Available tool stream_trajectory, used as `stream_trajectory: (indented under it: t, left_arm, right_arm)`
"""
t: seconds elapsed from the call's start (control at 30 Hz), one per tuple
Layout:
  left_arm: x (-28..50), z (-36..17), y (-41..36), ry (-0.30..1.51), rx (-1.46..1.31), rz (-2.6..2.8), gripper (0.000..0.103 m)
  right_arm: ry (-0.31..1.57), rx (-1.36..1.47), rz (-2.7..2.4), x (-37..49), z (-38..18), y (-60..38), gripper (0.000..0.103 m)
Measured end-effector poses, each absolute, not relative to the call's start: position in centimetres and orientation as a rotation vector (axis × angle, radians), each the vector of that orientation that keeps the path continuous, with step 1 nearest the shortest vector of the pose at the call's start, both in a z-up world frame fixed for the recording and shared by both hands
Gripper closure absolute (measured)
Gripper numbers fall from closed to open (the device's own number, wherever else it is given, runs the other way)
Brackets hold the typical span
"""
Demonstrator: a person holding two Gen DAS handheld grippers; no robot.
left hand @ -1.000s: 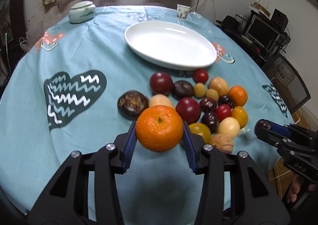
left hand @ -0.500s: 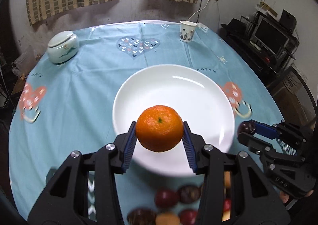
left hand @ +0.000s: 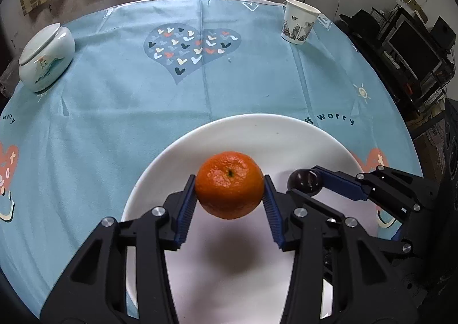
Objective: Organize fruits
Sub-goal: 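Carry the plum and tangerine onto the white plate and open both tools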
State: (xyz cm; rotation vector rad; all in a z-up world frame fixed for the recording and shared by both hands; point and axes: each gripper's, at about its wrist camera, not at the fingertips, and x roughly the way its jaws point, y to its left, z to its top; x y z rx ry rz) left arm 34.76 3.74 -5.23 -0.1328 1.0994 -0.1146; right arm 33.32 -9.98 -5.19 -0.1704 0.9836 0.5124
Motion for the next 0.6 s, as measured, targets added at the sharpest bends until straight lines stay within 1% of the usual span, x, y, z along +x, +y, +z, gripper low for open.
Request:
stream_trajectory:
  t: [0.03,0.07,0.1,0.17,0.23,0.27,0.33,0.4,0.47,0.53,0.6]
  left_arm:
    - [34.8,-5.0,3.9,1.099,-0.141,-0.116,0.043]
    - [34.5,-4.4,4.3,1.084,-0.149,-0.112,0.036]
    - [34.1,-3.8,4.4,1.065,-0.149,-0.107,0.031]
    - [32.7,-2.2,4.8,1.025,-0.136,-0.107,0.029]
    - [30.7,-0.8,5.3,1.0,-0.137,-0.11,0.024]
    - [29.1,0.1,5.6,0.979,-0.138,-0.111,0.022]
    - [25.9,1.3,6.0,0.945,-0.125,-0.103,0.012]
    - [22.1,2.2,6.3,0.901,-0.106,-0.09,0.008]
    - [18.2,2.4,6.5,0.866,-0.096,-0.077,0.004]
    - [14.8,2.0,6.7,0.837,-0.083,-0.059,0.004]
    - [12.3,1.1,6.9,0.827,-0.068,-0.022,0.004]
  right_arm:
    - [0.992,-0.179,0.502,33.4,-5.3,-10.0,0.051]
    - [0.988,-0.184,0.485,33.4,-5.2,-10.2,0.041]
    - [0.964,-0.18,0.471,33.0,-4.7,-10.5,0.038]
    - [0.936,-0.179,0.471,32.0,-3.7,-11.2,0.038]
    - [0.92,-0.172,0.455,30.6,-2.4,-12.1,0.038]
    - [0.91,-0.157,0.453,29.5,-1.7,-12.6,0.037]
    - [0.899,-0.139,0.457,26.6,-0.3,-13.5,0.036]
    - [0.89,-0.141,0.456,23.4,0.5,-14.1,0.035]
    - [0.888,-0.141,0.448,19.5,0.7,-14.6,0.028]
    - [0.888,-0.125,0.436,15.9,0.6,-15.2,0.014]
    - [0.884,-0.095,0.428,12.6,0.1,-15.7,0.012]
